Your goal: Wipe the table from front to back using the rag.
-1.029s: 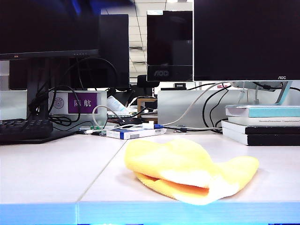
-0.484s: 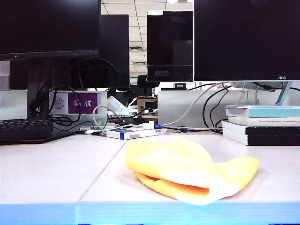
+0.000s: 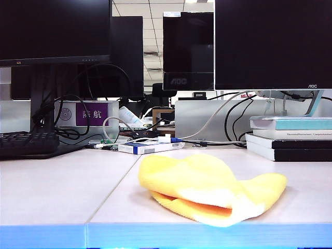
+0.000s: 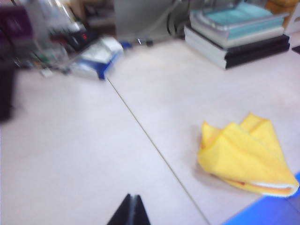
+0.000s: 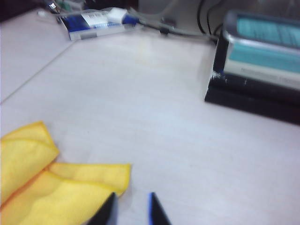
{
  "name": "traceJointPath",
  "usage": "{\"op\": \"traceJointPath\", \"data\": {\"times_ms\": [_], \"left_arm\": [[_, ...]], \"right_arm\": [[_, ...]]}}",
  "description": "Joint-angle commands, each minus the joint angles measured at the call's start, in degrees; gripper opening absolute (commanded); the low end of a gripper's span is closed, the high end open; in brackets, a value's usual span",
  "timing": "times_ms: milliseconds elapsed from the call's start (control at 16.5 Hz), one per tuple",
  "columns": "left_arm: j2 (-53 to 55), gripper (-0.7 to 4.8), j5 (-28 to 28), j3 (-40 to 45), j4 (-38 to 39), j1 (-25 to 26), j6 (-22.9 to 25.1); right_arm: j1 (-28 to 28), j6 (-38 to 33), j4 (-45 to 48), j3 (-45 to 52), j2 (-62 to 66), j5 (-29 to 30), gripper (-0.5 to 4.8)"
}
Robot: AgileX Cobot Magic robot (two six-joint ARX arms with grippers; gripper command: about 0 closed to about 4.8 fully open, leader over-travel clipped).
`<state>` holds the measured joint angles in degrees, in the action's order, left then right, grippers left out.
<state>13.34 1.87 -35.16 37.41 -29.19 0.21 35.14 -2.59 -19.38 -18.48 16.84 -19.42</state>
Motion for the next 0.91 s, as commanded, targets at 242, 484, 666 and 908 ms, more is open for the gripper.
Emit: {"op": "traceJointPath", "data": {"times_ms": [242, 484, 666, 908], "left_arm": [[0.0, -0.06, -1.7, 15.8, -21.5, 0.0, -1.4], [-0.6, -0.06, -5.2, 27.1, -32.3, 0.0, -3.5], [-11.8, -0.06, -2.6, 32.0, -31.9, 15.1, -1.9], [-13.2, -0.06, -3.0, 34.8, -26.5, 20.7, -0.2]], "right_arm": [[0.1, -0.4, -0.5, 0.0, -0.7, 0.1, 0.83], [0.1, -0.4, -0.5, 0.0, -0.7, 0.1, 0.83], [0.0, -0.4, -0.5, 0.0, -0.7, 0.1, 0.83], [0.1, -0.4, -0.5, 0.0, -0.7, 0.1, 0.83]]}}
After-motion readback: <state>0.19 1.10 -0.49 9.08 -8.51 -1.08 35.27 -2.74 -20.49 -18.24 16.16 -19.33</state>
